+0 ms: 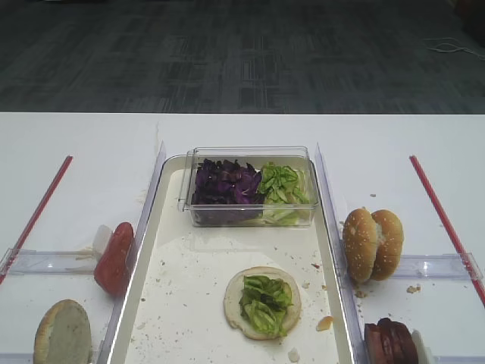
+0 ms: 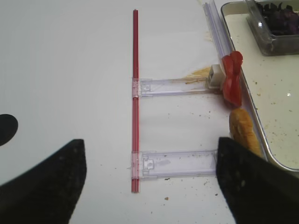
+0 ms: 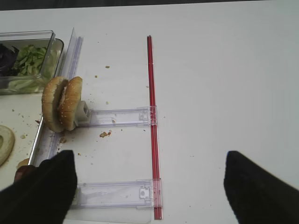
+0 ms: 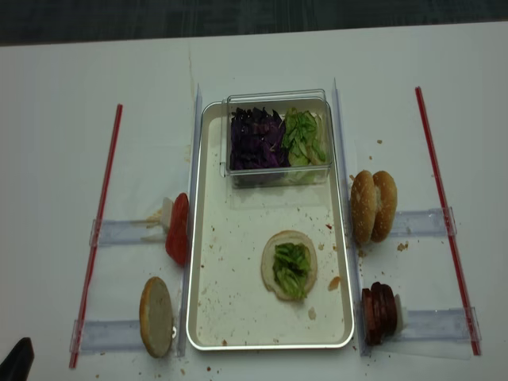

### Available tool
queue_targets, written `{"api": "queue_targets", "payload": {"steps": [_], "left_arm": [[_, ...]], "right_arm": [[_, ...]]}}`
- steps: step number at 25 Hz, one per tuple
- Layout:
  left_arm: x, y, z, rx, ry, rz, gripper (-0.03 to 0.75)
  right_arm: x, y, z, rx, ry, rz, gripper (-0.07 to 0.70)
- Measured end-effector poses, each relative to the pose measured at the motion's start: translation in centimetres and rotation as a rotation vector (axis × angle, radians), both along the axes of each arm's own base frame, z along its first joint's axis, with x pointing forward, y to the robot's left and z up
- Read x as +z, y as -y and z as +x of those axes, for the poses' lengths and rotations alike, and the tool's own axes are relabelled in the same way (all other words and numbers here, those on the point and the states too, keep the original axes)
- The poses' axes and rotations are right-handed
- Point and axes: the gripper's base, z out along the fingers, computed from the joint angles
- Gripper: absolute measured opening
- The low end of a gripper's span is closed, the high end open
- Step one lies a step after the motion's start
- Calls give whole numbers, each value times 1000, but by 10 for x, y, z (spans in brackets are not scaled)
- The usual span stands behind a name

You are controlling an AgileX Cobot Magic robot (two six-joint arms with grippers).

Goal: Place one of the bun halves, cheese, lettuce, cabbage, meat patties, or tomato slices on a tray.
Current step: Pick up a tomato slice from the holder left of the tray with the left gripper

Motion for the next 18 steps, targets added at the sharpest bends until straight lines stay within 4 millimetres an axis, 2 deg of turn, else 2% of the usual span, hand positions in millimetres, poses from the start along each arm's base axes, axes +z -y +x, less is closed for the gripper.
{"api": "queue_targets", "payload": {"steps": [18], "left_arm": [[0, 0, 0, 0, 0, 0, 561]], "right_arm": [[0, 0, 0, 0, 0, 0, 664]]}}
